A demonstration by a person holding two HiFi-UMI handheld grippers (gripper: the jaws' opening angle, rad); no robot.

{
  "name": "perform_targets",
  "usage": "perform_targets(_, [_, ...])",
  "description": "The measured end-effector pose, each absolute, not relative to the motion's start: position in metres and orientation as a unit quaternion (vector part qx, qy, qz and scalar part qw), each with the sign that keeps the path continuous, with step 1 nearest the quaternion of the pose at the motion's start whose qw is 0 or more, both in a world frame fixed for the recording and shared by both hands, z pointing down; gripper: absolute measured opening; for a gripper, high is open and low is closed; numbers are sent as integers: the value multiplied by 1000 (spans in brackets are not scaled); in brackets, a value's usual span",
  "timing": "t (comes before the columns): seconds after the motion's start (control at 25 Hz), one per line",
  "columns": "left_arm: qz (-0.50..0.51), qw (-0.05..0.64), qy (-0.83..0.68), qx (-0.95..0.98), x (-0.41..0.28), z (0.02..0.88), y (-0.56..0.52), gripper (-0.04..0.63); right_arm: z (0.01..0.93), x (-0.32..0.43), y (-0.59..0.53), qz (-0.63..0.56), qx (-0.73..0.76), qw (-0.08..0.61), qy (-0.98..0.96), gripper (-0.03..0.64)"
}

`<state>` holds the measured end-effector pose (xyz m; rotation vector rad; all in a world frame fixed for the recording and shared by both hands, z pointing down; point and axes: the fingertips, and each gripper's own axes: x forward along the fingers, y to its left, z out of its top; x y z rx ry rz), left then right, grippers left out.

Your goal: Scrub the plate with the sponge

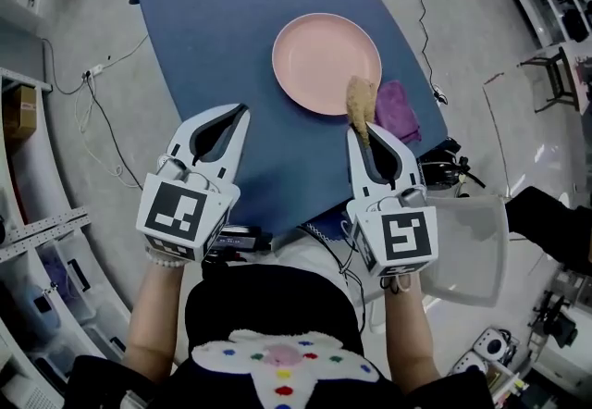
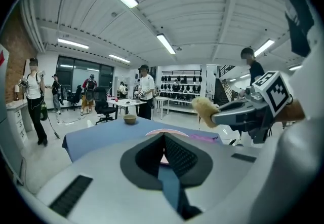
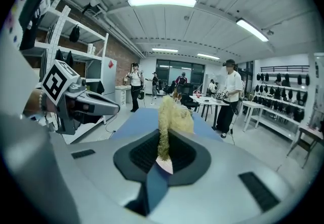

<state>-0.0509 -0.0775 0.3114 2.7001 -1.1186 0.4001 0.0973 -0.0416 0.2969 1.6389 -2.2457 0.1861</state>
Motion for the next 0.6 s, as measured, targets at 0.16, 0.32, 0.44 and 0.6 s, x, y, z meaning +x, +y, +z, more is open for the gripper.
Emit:
perform_targets(0.16, [130, 85, -381, 912, -55, 302, -71, 11, 286, 93, -31, 67, 579, 165, -796, 40])
perform_targets(0.32, [124, 78, -385, 911, -60, 295, -66, 10, 288, 89, -23, 74, 580, 160, -795, 40])
perform_targets(0.44, [116, 72, -392, 910, -64, 289, -65, 10, 290, 88, -20, 83, 583, 155, -793, 40])
perform_targets(0.6, [115, 77, -396, 908, -66, 288, -66, 9, 289, 90, -19, 85, 586, 154, -791, 38])
